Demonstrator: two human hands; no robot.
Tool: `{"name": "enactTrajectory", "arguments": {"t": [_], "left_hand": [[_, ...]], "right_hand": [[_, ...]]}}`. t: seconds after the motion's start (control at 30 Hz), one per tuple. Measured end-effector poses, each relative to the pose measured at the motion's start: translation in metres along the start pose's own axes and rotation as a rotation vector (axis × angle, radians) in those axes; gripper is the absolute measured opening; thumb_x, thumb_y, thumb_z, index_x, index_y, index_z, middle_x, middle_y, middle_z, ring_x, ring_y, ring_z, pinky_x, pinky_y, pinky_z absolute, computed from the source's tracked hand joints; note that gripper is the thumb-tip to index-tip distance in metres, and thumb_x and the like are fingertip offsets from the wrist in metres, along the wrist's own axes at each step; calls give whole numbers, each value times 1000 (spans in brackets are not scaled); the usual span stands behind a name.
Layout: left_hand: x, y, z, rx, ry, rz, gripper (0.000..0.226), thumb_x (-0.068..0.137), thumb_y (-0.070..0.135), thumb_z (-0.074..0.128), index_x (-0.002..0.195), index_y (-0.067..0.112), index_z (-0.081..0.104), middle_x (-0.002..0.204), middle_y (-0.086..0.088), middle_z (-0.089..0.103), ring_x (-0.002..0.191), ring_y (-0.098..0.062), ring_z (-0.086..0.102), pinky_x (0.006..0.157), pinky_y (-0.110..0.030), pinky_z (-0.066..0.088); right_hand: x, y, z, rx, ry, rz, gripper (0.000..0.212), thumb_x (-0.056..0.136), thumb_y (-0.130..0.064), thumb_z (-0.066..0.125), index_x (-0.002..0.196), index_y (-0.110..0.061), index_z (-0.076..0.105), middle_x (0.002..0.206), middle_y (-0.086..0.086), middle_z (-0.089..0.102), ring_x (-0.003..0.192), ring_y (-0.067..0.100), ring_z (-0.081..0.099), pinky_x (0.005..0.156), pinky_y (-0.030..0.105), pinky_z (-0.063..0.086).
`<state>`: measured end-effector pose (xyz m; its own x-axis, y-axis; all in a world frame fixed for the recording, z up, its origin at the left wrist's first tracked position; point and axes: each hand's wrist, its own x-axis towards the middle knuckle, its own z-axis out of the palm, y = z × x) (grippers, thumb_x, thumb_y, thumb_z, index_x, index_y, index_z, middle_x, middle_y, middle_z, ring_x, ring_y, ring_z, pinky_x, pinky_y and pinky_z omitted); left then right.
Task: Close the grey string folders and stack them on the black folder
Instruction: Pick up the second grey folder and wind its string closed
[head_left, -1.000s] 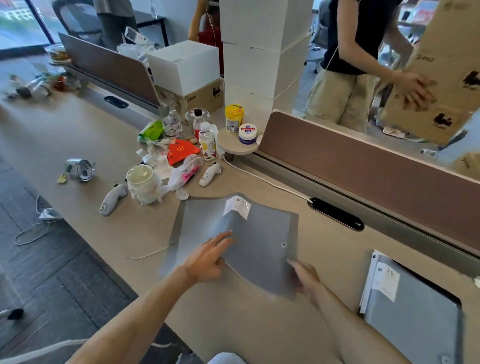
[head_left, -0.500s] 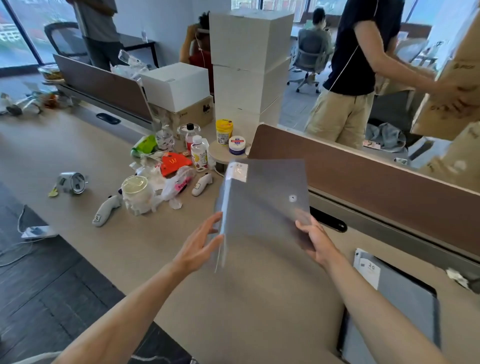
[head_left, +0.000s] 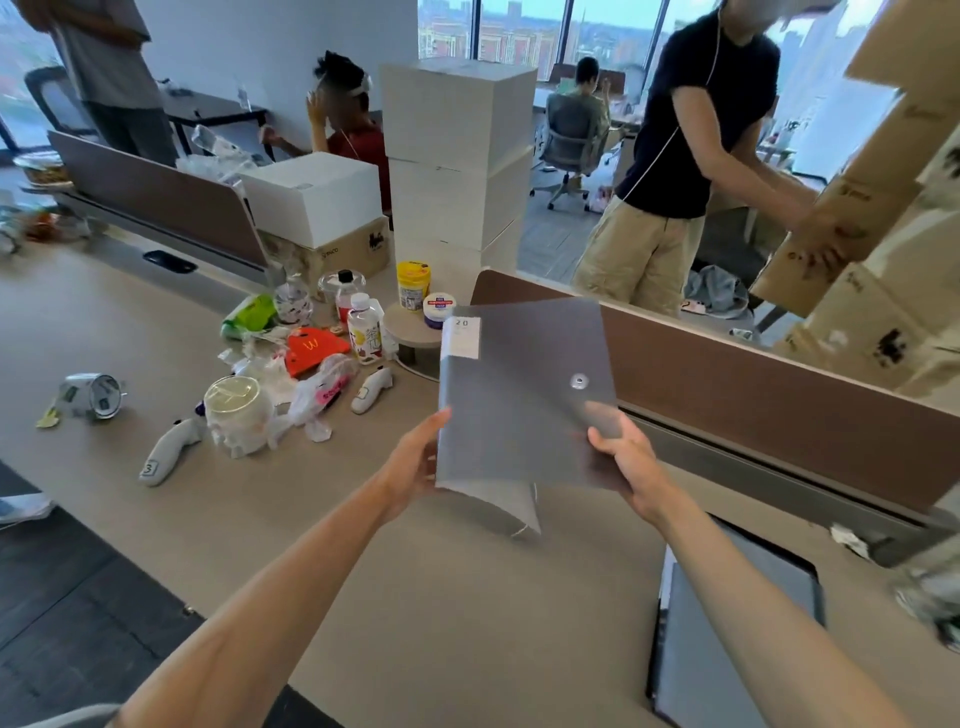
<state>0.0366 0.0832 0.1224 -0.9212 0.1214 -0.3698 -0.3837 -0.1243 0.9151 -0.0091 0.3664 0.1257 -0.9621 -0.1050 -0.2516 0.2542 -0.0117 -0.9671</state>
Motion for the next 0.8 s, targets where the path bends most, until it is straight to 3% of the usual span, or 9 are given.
{"name": "enactTrajectory", "arguments": {"t": [0.1, 0.17, 0.23, 0.3, 0.37, 0.47, 0.6, 0.7, 0.8], "left_hand": [[5, -2, 0, -47, 21, -5, 45, 86, 38, 64, 125, 17, 57, 116, -7, 69, 105, -27, 67, 90, -46, 54], [5, -1, 0, -82, 40, 12, 41, 87, 21, 64, 126, 11, 55, 112, -10, 70, 97, -26, 68, 75, -37, 58], [4, -2, -3, -140, 59, 17, 39, 86, 13, 62, 124, 10, 55, 111, -13, 69, 90, -27, 68, 65, -34, 58], [4, -4, -7, -191, 37, 12, 41, 83, 10, 63, 123, 12, 55, 113, -15, 68, 92, -30, 67, 68, -37, 57], [4, -8, -12, -200, -4, 8, 46, 78, 10, 66, 122, 13, 55, 113, -15, 69, 93, -30, 68, 71, -39, 57], [3, -15, -17, -187, -70, -14, 51, 69, 13, 67, 119, 16, 55, 111, -15, 69, 90, -30, 69, 70, -39, 57], [8, -37, -32, -199, -68, -55, 56, 67, 12, 67, 121, 14, 54, 114, -19, 66, 92, -34, 67, 73, -42, 57], [13, -59, -45, -205, -31, -102, 58, 65, 13, 69, 120, 13, 54, 109, -18, 68, 90, -34, 67, 74, -44, 56], [16, -79, -58, -183, 1, -154, 56, 63, 12, 70, 117, 15, 56, 106, -18, 69, 91, -36, 67, 79, -49, 56]], "right_hand": [[-5, 0, 4, -108, -23, -15, 28, 95, -9, 53, 113, -30, 60, 94, 1, 76, 61, 7, 65, 61, 26, 55], [-7, 6, 4, -159, -29, -11, 25, 92, -12, 59, 114, -23, 62, 102, 2, 73, 75, 10, 69, 66, 26, 55], [-9, 13, 6, -244, -13, -18, 24, 86, -25, 69, 109, -21, 65, 113, 4, 70, 95, 14, 68, 81, 29, 54], [-7, 25, 5, -376, 34, -34, 47, 73, -49, 75, 112, -26, 63, 125, 2, 58, 112, 16, 59, 98, 35, 48], [-9, 31, 7, -404, 54, -24, 63, 74, -48, 74, 128, -27, 51, 130, -6, 47, 118, 11, 49, 102, 33, 41], [-14, 37, 12, -247, -52, 14, 59, 83, -32, 72, 135, -23, 46, 128, -9, 57, 115, 8, 58, 93, 23, 48], [-12, 46, 13, -243, -62, 118, 35, 85, -26, 70, 116, -11, 60, 106, 3, 72, 86, 14, 71, 70, 19, 54], [-9, 56, 14, -407, -99, 209, 21, 88, -30, 66, 87, -9, 61, 75, 5, 57, 53, 12, 48, 48, 18, 41], [-4, 71, 15, -593, -142, 291, 27, 92, -27, 60, 70, -13, 54, 62, 1, 48, 45, 9, 38, 43, 18, 34]]}}
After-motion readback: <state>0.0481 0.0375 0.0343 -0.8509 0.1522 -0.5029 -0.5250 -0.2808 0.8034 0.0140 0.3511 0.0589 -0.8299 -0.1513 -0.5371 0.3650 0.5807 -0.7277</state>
